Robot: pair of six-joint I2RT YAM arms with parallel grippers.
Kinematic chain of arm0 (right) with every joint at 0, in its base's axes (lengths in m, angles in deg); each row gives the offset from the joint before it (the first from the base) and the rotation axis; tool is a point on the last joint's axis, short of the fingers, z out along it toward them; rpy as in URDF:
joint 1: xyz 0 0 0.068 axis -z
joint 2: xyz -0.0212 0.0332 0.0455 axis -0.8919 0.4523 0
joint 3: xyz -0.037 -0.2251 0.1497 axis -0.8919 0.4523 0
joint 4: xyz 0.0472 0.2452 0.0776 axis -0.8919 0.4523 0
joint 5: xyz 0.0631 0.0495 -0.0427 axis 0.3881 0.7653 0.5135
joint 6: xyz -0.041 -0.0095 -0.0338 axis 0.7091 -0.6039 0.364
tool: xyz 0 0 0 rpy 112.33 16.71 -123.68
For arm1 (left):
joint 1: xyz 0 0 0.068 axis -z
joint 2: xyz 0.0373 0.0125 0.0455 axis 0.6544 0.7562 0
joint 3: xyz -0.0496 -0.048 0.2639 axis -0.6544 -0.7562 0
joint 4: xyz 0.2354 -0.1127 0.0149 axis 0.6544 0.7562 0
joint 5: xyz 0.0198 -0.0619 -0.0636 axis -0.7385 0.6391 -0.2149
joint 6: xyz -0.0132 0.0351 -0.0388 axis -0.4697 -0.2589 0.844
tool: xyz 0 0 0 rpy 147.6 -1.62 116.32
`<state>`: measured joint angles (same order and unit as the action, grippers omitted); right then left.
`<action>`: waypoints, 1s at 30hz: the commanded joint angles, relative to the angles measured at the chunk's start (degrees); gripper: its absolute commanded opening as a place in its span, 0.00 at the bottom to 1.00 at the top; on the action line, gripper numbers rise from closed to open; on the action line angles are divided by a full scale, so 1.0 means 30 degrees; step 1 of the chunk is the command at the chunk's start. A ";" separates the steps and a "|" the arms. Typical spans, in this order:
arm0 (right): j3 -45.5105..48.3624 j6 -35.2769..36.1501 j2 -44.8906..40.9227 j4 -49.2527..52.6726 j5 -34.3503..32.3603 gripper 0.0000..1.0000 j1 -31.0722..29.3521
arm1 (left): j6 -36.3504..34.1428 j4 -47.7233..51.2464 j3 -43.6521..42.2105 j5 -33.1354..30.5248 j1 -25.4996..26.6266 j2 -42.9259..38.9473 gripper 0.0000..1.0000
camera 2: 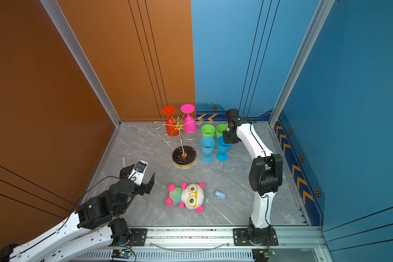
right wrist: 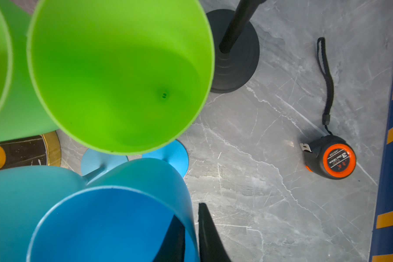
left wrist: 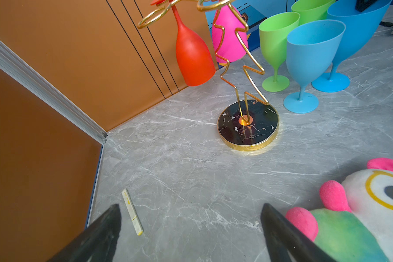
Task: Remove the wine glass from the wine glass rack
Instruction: 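Open the right gripper and lift it off the standing glass, then move the right gripper to the pink glass's foot on the rack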
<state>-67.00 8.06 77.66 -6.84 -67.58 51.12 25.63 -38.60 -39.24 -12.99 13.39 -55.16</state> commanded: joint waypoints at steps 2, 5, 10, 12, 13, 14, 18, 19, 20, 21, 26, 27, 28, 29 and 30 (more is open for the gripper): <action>-0.0357 0.0076 -0.0097 0.0249 0.0164 0.23 -0.0082 | 0.0015 0.0316 0.0281 0.0220 -0.0222 -0.0133 0.96; -0.0433 0.0128 -0.0404 0.0378 0.0032 0.29 -0.0152 | 0.0011 0.0328 0.0278 0.0250 -0.0230 -0.0128 0.96; -0.0588 0.0405 -0.1234 0.0499 -0.0633 0.42 -0.0206 | 0.0005 0.0310 0.0280 0.0308 -0.0268 -0.0098 0.96; -0.0714 0.0446 -0.1631 0.0501 -0.0826 0.46 -0.0208 | 0.0042 0.0332 0.0278 0.0381 -0.0325 -0.0036 0.96; -0.0779 0.0452 -0.1838 0.0500 -0.0857 0.47 -0.0235 | 0.0059 0.0311 0.0299 0.0396 -0.0333 -0.0001 0.96; -0.0844 0.0434 -0.2011 0.0499 -0.0827 0.48 -0.0250 | 0.0068 0.0325 0.0307 0.0396 -0.0363 -0.0010 0.96; -0.1299 0.0418 -0.2698 0.0470 -0.0389 0.54 -0.0305 | 0.0162 0.0332 0.0334 0.0396 -0.0480 0.0067 0.97; -0.1429 0.0421 -0.2805 0.0419 -0.0145 0.55 -0.0316 | 0.0190 0.0317 0.0344 0.0913 -0.0504 0.0052 0.97; -0.1522 0.0449 -0.2960 0.0277 0.0347 0.57 -0.0325 | 0.0218 0.0310 0.0331 0.1069 -0.0566 0.0075 0.97; -0.1531 0.0484 -0.3141 -0.0007 0.0939 0.59 -0.0365 | 0.0205 0.0303 0.0336 0.1150 -0.0630 0.0022 0.97; -0.1687 -0.0041 -0.3709 -0.1767 0.4472 0.68 -0.0324 | 0.0337 0.0278 0.0336 0.1500 -0.0934 -0.0010 0.98; -0.1928 -0.0285 -0.3667 -0.2027 0.5224 0.68 -0.0281 | 0.0353 0.0274 0.0337 0.1529 -0.0985 0.0012 0.98; -0.2234 -0.0527 -0.3555 -0.2197 0.5961 0.69 -0.0230 | 0.0368 0.0277 0.0314 0.1524 -0.1034 -0.0011 0.98; -0.2566 -0.0818 -0.3401 -0.2430 0.6807 0.69 -0.0189 | 0.0390 0.0291 0.0307 0.1552 -0.1055 -0.0021 0.98; -0.2895 -0.1145 -0.3216 -0.2726 0.7638 0.70 -0.0170 | 0.0397 0.0271 0.0292 0.1549 -0.1101 -0.0043 0.98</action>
<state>-72.66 7.47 67.54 -11.33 -54.16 50.53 25.91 -38.60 -39.24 -9.52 10.79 -55.05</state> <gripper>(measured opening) 0.692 0.980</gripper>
